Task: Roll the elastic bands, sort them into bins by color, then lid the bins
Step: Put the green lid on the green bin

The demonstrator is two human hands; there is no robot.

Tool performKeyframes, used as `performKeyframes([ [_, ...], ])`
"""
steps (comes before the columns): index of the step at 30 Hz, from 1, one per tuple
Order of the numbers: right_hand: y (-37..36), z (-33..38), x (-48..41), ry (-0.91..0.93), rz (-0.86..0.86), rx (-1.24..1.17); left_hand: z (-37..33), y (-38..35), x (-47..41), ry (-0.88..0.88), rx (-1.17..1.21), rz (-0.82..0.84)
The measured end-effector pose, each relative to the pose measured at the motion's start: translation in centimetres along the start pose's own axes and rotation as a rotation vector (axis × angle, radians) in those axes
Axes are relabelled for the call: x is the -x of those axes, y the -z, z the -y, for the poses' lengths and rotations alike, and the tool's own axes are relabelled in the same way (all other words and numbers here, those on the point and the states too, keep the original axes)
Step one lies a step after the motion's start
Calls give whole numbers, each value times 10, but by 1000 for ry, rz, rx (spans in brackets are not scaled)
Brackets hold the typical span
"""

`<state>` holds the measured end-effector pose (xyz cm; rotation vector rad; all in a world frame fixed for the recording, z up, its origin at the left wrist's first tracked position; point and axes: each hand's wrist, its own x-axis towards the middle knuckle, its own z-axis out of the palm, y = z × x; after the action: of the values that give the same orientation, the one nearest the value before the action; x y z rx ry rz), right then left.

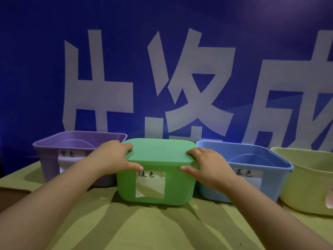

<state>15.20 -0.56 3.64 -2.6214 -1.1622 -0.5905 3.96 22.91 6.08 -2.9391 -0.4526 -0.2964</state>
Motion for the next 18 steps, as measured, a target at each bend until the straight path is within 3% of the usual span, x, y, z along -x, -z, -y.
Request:
performKeyframes([
  [6, 0, 0, -1, -35, 4, -14, 1, -2, 5, 17, 51, -17],
  [13, 32, -9, -22, -62, 256, -117, 3, 2, 1, 79, 250, 51],
  [18, 18, -16, -46, -285, 154, -297, -6, 1, -3, 152, 309, -30],
])
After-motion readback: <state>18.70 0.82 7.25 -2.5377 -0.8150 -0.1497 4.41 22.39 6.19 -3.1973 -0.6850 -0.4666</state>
